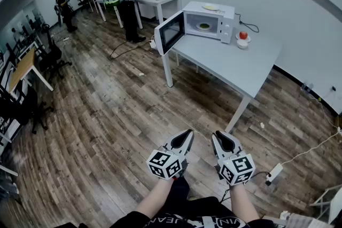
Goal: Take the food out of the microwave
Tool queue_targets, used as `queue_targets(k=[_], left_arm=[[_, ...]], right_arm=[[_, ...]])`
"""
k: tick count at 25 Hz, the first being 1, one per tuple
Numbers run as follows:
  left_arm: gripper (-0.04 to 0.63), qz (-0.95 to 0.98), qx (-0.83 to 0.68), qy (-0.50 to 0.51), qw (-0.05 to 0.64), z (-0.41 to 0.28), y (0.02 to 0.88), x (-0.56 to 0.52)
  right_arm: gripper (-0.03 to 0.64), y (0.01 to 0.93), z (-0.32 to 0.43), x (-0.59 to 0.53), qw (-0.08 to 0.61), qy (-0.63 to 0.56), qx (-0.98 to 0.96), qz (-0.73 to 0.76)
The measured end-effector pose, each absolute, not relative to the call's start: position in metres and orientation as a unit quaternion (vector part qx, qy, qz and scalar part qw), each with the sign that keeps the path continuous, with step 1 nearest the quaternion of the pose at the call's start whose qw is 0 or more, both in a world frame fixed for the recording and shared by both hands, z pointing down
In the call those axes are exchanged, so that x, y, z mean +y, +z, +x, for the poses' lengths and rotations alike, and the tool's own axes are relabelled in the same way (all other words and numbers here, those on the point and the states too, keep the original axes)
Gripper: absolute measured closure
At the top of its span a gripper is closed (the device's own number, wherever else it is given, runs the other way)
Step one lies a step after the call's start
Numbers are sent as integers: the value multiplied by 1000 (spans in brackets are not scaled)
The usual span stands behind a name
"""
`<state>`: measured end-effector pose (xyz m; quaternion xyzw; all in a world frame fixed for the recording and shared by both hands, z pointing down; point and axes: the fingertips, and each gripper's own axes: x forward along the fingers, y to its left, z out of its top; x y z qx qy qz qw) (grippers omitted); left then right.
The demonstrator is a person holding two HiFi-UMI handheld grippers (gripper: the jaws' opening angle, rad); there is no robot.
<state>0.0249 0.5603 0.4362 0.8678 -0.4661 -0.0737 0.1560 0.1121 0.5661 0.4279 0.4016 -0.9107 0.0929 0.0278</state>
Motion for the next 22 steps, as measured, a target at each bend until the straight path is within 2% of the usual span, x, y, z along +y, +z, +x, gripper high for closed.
queue_targets(k=[22], left_arm=[[575,884,-431,-61,169,-33,449,389]], right_arm=[[575,446,59,406,28,113,-886,449]])
